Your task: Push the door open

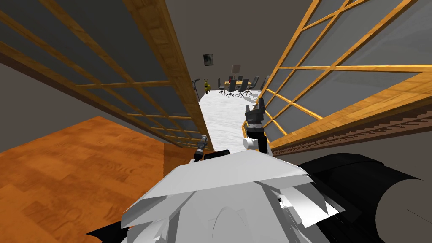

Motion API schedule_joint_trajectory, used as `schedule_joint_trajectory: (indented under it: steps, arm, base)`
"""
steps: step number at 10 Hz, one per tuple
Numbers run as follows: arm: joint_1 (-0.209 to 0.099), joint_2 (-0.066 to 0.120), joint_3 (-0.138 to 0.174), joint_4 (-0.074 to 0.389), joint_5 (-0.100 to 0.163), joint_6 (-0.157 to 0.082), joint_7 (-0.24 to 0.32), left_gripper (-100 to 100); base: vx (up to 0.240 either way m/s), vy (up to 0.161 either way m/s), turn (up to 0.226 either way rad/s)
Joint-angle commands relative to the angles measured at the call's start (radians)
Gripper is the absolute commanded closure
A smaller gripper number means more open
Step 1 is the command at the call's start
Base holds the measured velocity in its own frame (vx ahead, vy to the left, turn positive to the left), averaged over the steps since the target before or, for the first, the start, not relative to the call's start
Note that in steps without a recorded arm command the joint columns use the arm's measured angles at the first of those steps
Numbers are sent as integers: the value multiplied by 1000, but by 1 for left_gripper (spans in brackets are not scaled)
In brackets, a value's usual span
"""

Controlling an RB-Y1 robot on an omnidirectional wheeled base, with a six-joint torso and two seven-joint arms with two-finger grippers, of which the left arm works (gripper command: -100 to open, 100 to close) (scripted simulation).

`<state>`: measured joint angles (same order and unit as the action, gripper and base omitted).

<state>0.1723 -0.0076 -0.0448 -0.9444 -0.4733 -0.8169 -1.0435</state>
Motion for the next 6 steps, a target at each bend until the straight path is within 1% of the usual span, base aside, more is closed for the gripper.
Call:
schedule_joint_trajectory:
  steps: [1,2,3,4,5,6]
  arm:
    - [-16,6,21,14,8,-7,50,100]
    - [-16,10,29,15,10,-7,80,100]
    - [-16,10,29,15,10,-7,95,100]
    - [-17,13,37,16,12,-7,130,100]
    - [-17,13,37,16,12,-7,134,100]
    - [-17,17,45,18,14,-7,173,100]
  base:
    - [24,-29,-32]
    - [25,-24,-42]
    - [22,-18,-15]
    - [21,-24,-27]
    - [13,-16,-14]
    - [16,-19,-40]
